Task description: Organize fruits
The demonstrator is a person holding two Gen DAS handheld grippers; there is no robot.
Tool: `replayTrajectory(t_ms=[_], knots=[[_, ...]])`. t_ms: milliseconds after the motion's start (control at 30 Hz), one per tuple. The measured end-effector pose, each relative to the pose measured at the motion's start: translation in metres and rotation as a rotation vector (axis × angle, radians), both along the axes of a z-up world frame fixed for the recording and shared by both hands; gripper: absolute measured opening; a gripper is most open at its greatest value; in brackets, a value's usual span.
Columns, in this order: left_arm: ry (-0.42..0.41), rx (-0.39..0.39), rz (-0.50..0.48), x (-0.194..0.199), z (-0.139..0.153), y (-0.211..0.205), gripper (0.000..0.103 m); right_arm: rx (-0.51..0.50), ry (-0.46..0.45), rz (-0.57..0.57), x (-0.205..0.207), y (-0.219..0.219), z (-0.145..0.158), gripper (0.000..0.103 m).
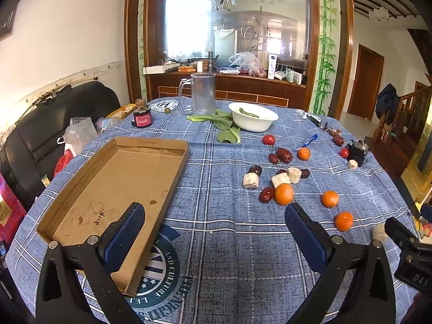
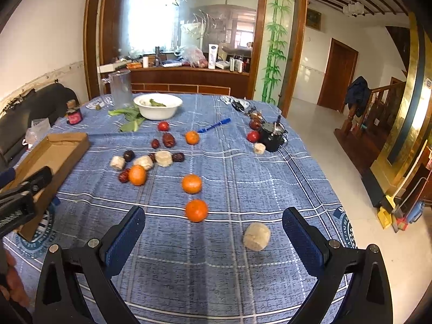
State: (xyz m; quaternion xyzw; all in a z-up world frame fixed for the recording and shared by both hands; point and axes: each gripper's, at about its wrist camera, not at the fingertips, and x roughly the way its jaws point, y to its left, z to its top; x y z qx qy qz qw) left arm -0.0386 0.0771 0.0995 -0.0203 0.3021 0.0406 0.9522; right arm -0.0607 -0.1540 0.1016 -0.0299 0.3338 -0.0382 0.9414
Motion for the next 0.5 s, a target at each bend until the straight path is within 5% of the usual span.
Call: replayTrajectory(t_ms=[367, 500], knots=[[0.074, 0.027, 0.040, 0.011, -0.013, 0.014, 0.103, 0.031, 0.204, 0.148, 0.071, -0.004, -0.051, 0.102], [0.105, 0.032, 0.036, 0.016, -0.019, 0.014, 0.103, 0.088, 0.277, 0.181, 0.091, -0.003, -0.071, 0.081]])
